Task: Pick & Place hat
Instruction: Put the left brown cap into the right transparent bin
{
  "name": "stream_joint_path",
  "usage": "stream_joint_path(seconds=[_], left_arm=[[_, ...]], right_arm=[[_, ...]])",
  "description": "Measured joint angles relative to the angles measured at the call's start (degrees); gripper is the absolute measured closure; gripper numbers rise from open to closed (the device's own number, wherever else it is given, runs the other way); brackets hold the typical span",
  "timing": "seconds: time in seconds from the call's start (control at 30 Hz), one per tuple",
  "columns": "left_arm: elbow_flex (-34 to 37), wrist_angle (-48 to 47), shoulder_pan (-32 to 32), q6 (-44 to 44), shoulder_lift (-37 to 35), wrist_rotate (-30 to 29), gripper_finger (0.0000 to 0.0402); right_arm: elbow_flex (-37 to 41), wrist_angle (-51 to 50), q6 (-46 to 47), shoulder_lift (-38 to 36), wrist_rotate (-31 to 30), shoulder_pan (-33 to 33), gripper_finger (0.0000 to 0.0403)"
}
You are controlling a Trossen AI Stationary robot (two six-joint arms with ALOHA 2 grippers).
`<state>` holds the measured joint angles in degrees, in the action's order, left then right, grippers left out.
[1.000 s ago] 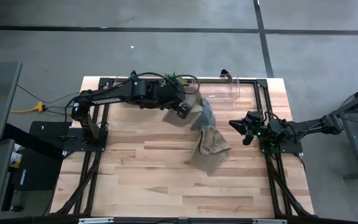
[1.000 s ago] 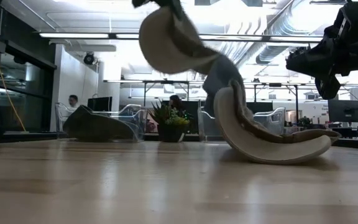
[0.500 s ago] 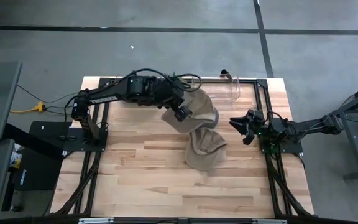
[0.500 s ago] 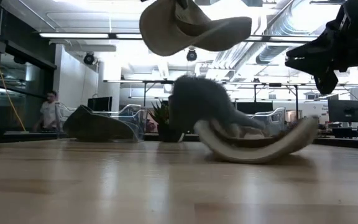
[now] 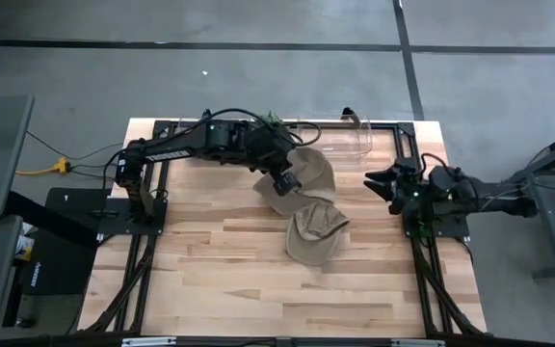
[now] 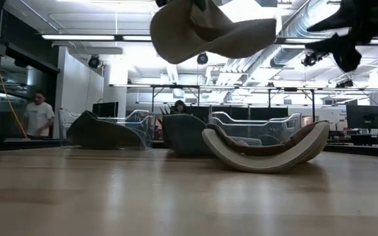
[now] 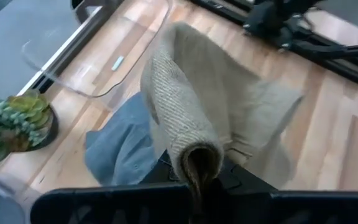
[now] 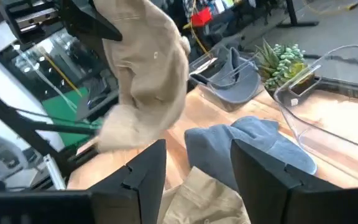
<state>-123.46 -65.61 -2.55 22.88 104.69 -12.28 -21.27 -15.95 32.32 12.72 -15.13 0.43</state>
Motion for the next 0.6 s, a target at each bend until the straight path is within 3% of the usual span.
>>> stream_joint_path(seconds=[0.33, 0.6], left_arm=[[-0.04, 4.56, 0.0, -3.38, 0.04, 2.94, 0.0401], [-0.04, 4.17, 0.46, -3.81, 0.02, 4.35, 0.0401]], right_arm=[[-17.99, -8.72, -4.09, 18.35, 20.6, -9.12, 0.0221], [-30.5, -17.65, -10.7, 31.5, 26.2, -14.94, 0.0221]])
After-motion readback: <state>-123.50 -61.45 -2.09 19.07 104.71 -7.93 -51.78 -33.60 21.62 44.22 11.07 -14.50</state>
